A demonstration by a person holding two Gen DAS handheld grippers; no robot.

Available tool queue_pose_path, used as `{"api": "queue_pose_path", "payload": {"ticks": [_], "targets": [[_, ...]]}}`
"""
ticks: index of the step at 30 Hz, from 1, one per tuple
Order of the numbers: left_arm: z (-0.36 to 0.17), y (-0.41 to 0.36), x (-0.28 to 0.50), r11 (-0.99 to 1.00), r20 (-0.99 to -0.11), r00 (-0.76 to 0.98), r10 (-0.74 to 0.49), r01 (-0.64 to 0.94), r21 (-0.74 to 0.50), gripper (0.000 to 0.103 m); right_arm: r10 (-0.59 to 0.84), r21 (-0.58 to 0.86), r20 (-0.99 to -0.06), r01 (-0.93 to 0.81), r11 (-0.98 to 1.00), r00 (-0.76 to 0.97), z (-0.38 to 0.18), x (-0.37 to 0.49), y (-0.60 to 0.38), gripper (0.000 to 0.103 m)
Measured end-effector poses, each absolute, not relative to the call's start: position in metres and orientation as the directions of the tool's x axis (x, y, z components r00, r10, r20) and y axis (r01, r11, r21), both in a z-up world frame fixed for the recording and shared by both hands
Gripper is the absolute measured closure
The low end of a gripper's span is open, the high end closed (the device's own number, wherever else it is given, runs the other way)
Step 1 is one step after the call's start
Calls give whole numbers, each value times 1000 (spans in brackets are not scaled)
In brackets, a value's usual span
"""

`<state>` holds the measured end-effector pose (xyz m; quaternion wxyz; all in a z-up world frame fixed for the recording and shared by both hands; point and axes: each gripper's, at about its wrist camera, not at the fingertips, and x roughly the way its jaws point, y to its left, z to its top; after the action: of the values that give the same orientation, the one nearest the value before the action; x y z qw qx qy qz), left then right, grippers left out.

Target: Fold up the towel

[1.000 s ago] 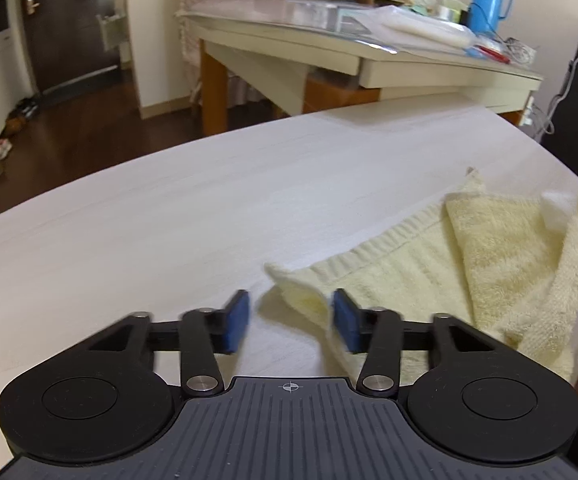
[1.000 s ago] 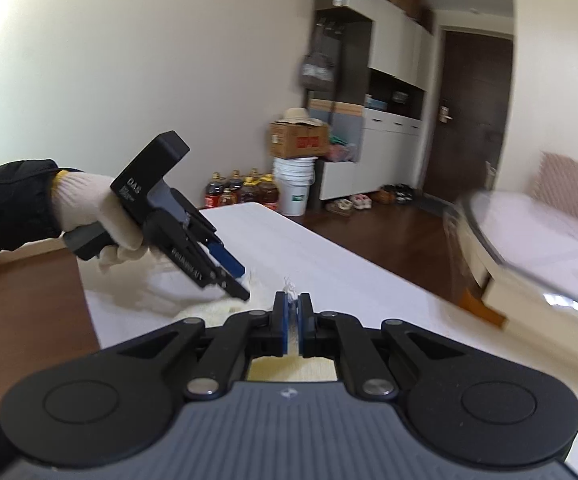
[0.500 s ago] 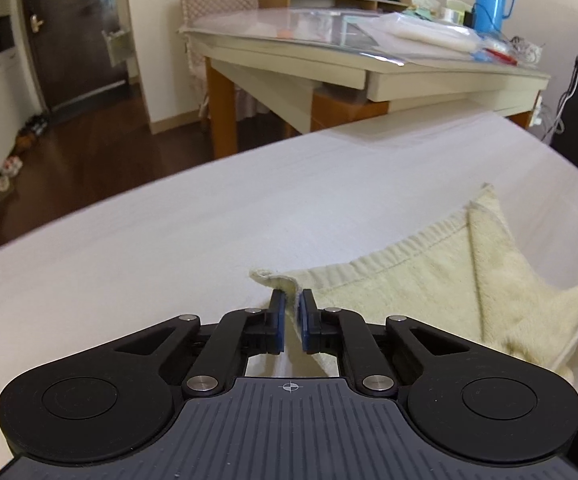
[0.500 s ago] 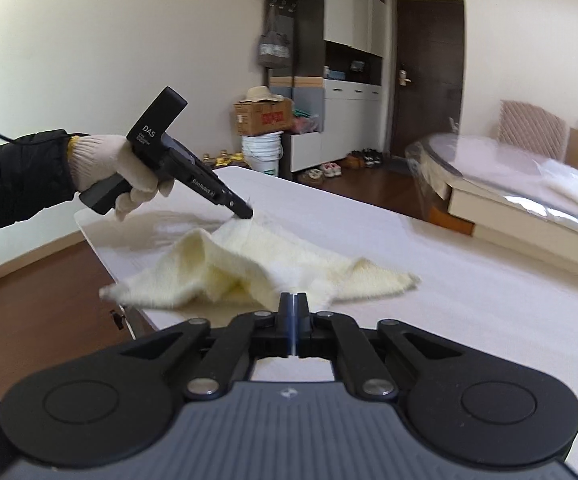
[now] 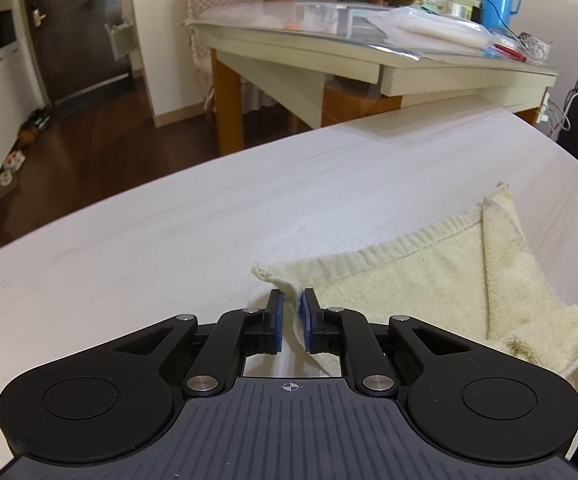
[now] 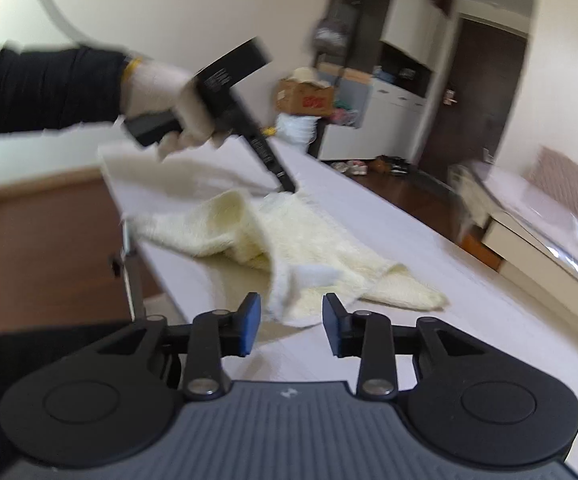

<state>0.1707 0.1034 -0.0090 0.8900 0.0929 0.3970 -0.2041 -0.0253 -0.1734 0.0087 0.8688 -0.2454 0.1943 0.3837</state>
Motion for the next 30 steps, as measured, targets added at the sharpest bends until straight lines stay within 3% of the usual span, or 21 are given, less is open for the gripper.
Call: {"api": "queue_pose_path", "payload": {"ticks": [2,3,4,9,15,19,21,22,26,30], "targets": [[-9,103,171,900,-743,603,-290,436,2,92,539,-359,-534,-751,554,652,1,-23,-161,71],[-9,103,171,900,-741,606,-288,435,6,92,539,-370,-528,-749,550,656,1,-22,-158,93],[-9,102,172,901,-740,610,-285,434,10,92,544,-368,-519,-747,553,659,3,-19,-158,96],[-8,99,175,900,-732,626,-268,434,41,93,527,-461,-480,-712,529,702,23,-36,-169,97],[-12,100,181,908,-738,632,-237,414,63,92,453,-520,-529,-696,495,718,27,-75,-190,97],[-9,102,174,910,-736,636,-231,409,68,86,445,-482,-549,-703,522,707,19,-80,-193,97],[-5,107,163,909,-732,639,-236,411,66,67,456,-456,-550,-709,539,700,18,-80,-192,97],[-2,110,156,908,-726,647,-232,412,77,65,461,-441,-546,-708,552,699,19,-79,-191,97],[11,122,121,901,-702,674,-232,421,106,65,478,-363,-536,-701,614,696,27,-68,-194,97],[22,124,63,840,-657,678,-330,528,123,66,498,-291,-524,-694,658,691,38,-58,-200,97]]}}
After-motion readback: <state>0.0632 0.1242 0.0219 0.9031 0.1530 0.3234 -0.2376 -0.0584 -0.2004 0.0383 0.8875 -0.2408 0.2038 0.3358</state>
